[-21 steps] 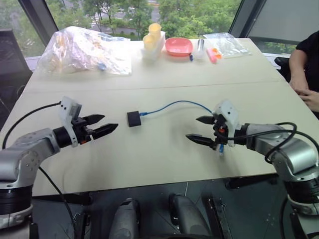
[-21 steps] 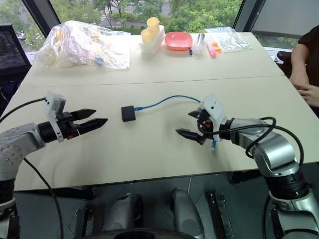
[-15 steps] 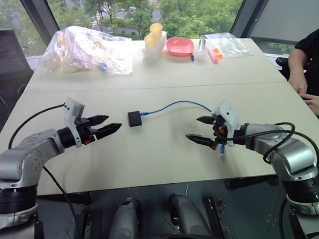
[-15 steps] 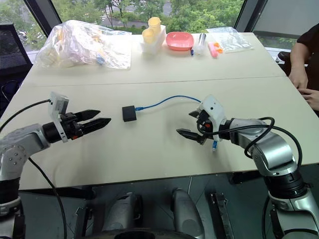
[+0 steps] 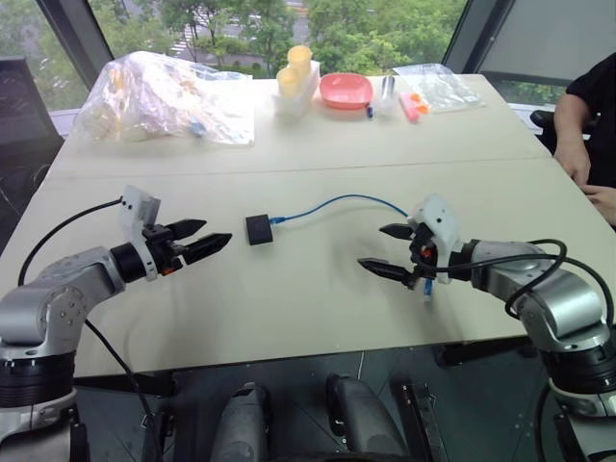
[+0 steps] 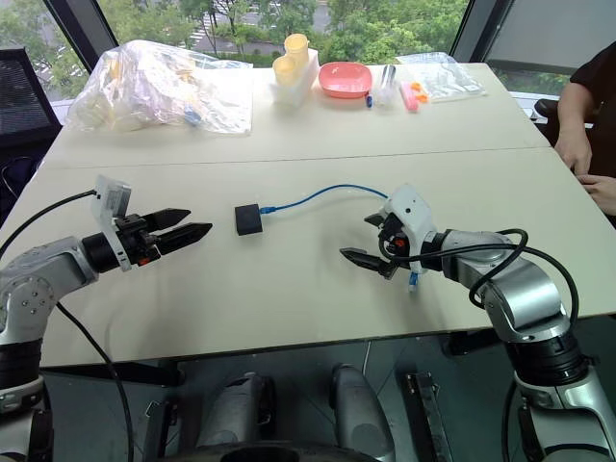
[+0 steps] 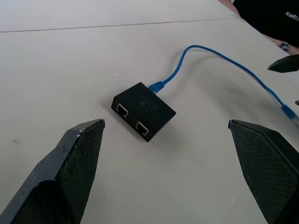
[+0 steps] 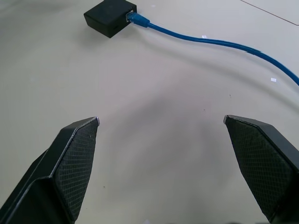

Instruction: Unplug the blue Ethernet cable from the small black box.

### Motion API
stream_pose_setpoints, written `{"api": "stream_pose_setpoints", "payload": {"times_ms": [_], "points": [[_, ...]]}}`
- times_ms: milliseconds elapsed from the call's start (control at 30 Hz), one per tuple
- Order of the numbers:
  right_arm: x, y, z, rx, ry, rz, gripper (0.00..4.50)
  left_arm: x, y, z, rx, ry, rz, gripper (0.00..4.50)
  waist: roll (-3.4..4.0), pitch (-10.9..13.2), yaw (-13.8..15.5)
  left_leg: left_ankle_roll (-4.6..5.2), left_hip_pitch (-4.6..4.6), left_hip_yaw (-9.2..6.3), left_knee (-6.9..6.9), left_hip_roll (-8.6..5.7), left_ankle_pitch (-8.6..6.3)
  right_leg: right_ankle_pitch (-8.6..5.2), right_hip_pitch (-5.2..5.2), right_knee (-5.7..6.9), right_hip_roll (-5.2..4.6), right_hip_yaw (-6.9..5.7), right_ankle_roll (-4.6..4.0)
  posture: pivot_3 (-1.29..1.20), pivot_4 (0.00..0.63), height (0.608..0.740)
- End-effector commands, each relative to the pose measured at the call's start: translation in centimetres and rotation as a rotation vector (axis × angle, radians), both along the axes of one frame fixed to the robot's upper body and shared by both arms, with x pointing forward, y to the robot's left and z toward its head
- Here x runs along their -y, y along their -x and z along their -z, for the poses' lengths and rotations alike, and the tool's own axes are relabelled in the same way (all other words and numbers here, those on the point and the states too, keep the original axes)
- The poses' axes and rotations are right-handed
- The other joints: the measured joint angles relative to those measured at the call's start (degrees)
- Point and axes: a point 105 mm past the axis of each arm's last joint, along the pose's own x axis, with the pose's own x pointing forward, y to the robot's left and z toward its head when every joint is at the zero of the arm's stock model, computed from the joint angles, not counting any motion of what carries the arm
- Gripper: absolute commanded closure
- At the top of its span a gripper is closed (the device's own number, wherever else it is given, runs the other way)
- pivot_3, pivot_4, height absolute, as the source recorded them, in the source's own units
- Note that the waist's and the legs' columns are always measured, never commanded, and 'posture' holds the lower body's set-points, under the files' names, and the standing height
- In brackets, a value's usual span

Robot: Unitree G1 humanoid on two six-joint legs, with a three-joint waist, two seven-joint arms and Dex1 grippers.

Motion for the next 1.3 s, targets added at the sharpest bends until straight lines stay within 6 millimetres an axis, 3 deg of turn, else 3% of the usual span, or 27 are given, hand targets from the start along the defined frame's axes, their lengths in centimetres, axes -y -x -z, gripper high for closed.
{"api": "stream_pose_setpoints", "payload": {"times_ms": [33, 200, 300, 467, 600, 700, 900, 1067, 1167, 1300], "points": [[0.1, -0.4, -1.5, 0.066, -0.011, 0.003, 0.00, 0.1, -0.1, -1.2, 0.056, -0.012, 0.012, 0.04, 0.00, 0.0, 0.0, 0.00, 0.00, 0.00, 0.00, 0.00, 0.00, 0.00, 0.00, 0.00, 0.00, 0.00, 0.00, 0.00, 0.150, 0.740], [-0.2, -1.3, -2.1, 0.098, 0.009, -0.018, 0.00, -0.4, -0.4, -1.7, 0.080, -0.048, 0.014, 0.04, 0.00, 0.0, 0.0, 0.00, 0.00, 0.00, 0.07, 0.00, 0.00, 0.00, 0.00, 0.06, 0.00, 0.00, 0.00, 0.00, 0.150, 0.740], [-1.3, -3.0, -2.9, 0.154, 0.053, -0.062, 0.00, -1.2, -0.3, -1.5, 0.079, -0.155, 0.054, 0.04, 0.00, 0.0, -0.5, 0.00, 0.01, 0.01, 0.21, 0.01, 0.00, 0.00, -0.03, 0.23, 0.01, 0.01, -0.01, 0.00, 0.150, 0.740], [-4.6, -6.6, -3.4, 0.209, 0.110, -0.160, 0.00, -2.1, 0.5, -1.9, 0.047, -0.284, 0.175, 0.04, -0.02, 0.0, -0.8, 0.00, 0.14, 0.00, 0.34, 0.07, 0.00, 0.00, -0.07, 0.56, 0.12, 0.04, -0.08, 0.00, 0.150, 0.740], [-8.8, -10.1, -1.4, 0.208, 0.251, -0.296, 0.00, -2.3, 1.9, -2.7, 0.016, -0.307, 0.249, 0.04, 0.00, 0.0, -1.7, 0.00, 0.12, 0.02, 0.37, 0.08, 0.00, 0.00, -0.07, 0.58, 0.12, 0.04, -0.08, 0.00, 0.150, 0.740], [-10.2, -11.4, -1.0, 0.191, 0.272, -0.313, 0.00, -2.2, 2.3, -2.8, 0.029, -0.292, 0.225, 0.04, 0.01, 0.0, -1.8, 0.00, 0.00, 0.01, 0.35, 0.07, 0.00, 0.00, -0.13, 0.58, 0.09, 0.03, -0.05, 0.00, 0.150, 0.740], [-12.4, -11.9, 0.3, 0.177, 0.374, -0.346, 0.00, -1.6, 4.3, -1.6, 0.013, -0.260, 0.164, 0.04, 0.01, 0.0, -1.9, -0.03, -0.14, 0.03, 0.28, 0.06, -0.01, 0.00, -0.24, 0.58, -0.01, 0.01, -0.04, 0.00, 0.150, 0.740], [-13.4, -11.1, 2.8, 0.122, 0.483, -0.394, 0.00, -1.5, 5.6, -1.1, 0.019, -0.235, 0.076, 0.04, 0.02, 0.0, -1.9, -0.11, 0.02, 0.00, 0.24, 0.07, 0.02, 0.00, -0.24, 0.74, 0.00, -0.01, -0.06, 0.00, 0.150, 0.740], [-14.1, -10.6, 3.5, 0.063, 0.455, -0.386, 0.91, -1.6, 6.1, -0.8, 0.018, -0.237, 0.037, 0.00, 0.02, 0.0, -2.0, -0.17, 0.31, -0.02, 0.21, 0.10, 0.06, 0.00, -0.03, 0.77, 0.03, -0.01, -0.08, 0.00, 0.150, 0.740], [-13.9, -9.7, 4.9, -0.043, 0.495, -0.414, 2.91, -2.2, 7.0, -0.5, 0.017, -0.258, -0.038, 0.00, -0.02, 0.0, -2.4, -0.28, 0.76, 0.06, -0.08, 0.09, 0.12, 0.01, 0.22, 0.75, 0.03, 0.07, -0.18, 0.00, 0.150, 0.740]]}}
